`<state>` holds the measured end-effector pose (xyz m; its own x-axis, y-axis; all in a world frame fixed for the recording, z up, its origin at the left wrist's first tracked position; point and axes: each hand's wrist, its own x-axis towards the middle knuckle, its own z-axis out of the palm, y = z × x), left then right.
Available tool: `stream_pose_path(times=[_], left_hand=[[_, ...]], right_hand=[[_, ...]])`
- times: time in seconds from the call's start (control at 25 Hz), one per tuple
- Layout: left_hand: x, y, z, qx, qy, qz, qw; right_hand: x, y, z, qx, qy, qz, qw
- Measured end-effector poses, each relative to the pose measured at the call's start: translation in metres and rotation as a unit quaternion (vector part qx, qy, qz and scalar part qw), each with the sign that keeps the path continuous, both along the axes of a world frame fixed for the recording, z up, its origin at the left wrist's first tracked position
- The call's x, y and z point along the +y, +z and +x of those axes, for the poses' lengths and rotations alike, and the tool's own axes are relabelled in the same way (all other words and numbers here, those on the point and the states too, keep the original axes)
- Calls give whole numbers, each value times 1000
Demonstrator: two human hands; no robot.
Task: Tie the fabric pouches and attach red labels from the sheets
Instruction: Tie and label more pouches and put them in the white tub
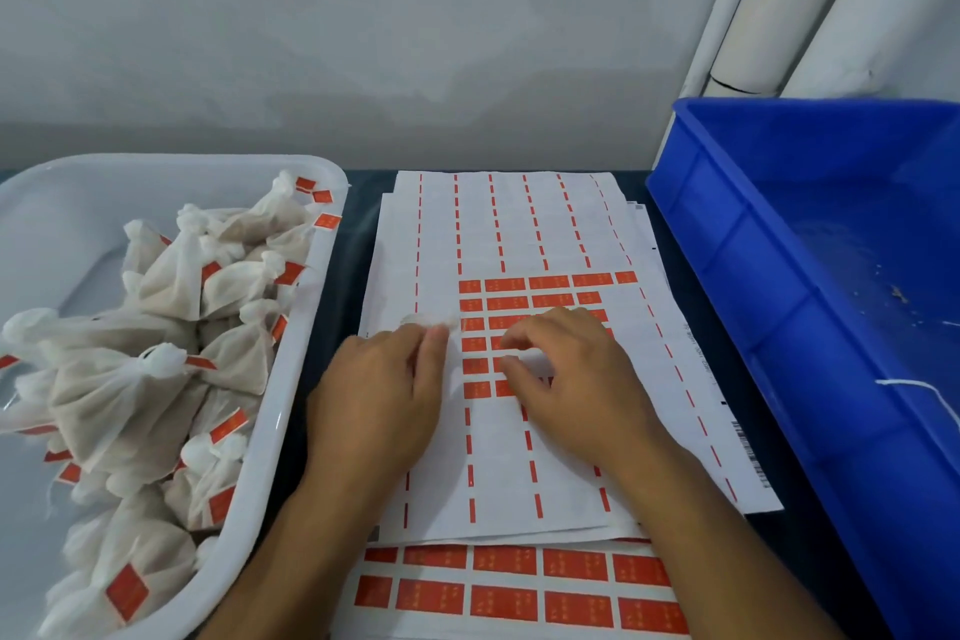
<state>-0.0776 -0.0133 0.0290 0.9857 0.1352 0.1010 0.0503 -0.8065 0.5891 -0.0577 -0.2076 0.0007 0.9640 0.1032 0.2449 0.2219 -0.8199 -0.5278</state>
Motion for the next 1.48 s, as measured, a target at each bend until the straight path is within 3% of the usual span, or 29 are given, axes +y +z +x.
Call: stream_pose_path(times=[0.16,0.28,0.48,0.72,0.96,1.16,1.48], left_hand=[[2,-6,2,-14,-9,35,999],[9,-12,3,6,-2,-7,1000],[11,-12,7,-55,19,-60,996],[9,-16,6,-31,14,-53,998],[10,-12,8,-34,10,-109,993],[15,-12,6,2,14,-72,997],[13,-6,9,-78,17,-128,989]], right_hand=[[0,-6,-1,22,17,-22,999],[0,-9,-1,41,15,-27,999],[0,-12,0,44,11,-23,999],[-3,-14,2,41,7,-26,999],[-5,-15,3,35,0,-29,999],[-6,-16,4,39,1,-33,999],[-5,-15,2,36,1,-26,999]])
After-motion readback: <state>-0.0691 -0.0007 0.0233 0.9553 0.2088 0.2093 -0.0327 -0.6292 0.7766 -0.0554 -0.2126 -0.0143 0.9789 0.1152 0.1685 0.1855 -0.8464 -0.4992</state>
